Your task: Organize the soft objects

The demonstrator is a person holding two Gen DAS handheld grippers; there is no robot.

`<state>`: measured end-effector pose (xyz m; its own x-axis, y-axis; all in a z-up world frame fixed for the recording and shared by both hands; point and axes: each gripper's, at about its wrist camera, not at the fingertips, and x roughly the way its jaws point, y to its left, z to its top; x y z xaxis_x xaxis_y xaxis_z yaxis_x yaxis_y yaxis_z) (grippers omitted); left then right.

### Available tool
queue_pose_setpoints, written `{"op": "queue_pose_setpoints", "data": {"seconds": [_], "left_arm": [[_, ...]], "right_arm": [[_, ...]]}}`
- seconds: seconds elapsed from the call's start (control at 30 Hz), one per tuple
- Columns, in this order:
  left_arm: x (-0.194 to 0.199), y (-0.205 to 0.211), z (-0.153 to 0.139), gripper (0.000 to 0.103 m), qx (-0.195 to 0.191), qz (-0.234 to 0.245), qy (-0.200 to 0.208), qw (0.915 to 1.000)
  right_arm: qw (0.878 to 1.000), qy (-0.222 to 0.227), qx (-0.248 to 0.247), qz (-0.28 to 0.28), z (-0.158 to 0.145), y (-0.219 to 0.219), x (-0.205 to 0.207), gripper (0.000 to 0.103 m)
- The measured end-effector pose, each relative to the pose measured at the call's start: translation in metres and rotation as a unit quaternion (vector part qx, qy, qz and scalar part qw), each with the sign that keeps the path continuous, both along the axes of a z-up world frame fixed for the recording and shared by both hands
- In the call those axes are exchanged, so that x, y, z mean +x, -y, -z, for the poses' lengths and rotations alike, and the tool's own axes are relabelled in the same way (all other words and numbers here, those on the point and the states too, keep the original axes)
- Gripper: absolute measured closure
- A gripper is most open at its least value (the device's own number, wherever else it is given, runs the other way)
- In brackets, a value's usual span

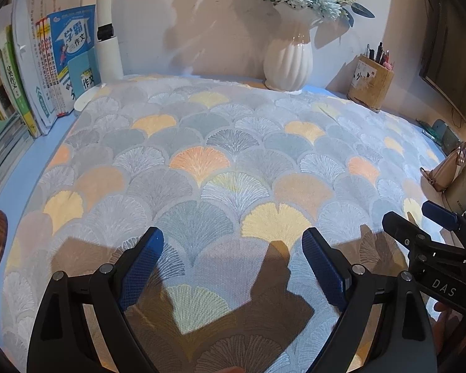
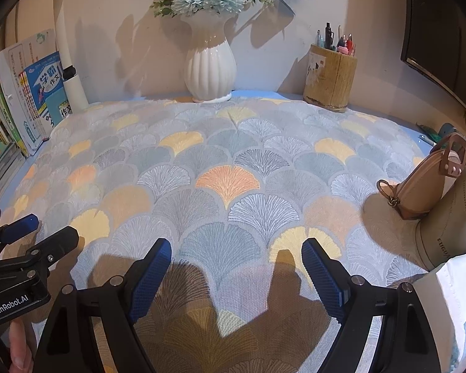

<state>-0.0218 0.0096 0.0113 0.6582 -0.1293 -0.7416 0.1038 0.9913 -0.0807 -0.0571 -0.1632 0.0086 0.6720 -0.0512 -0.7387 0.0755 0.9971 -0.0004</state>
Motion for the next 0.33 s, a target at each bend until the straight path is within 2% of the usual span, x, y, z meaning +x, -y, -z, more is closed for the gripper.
{"op": "queue_pose_setpoints", "data": {"seconds": [0.33], "left_arm": [[-0.0037,-0.0005,-0.004,0.014,0.008,-0.008,0.02,0.9997]], "right_arm": [[1.0,-0.001,0.001,-0.003,0.0004,0.0008,0.0007,0.018]]}}
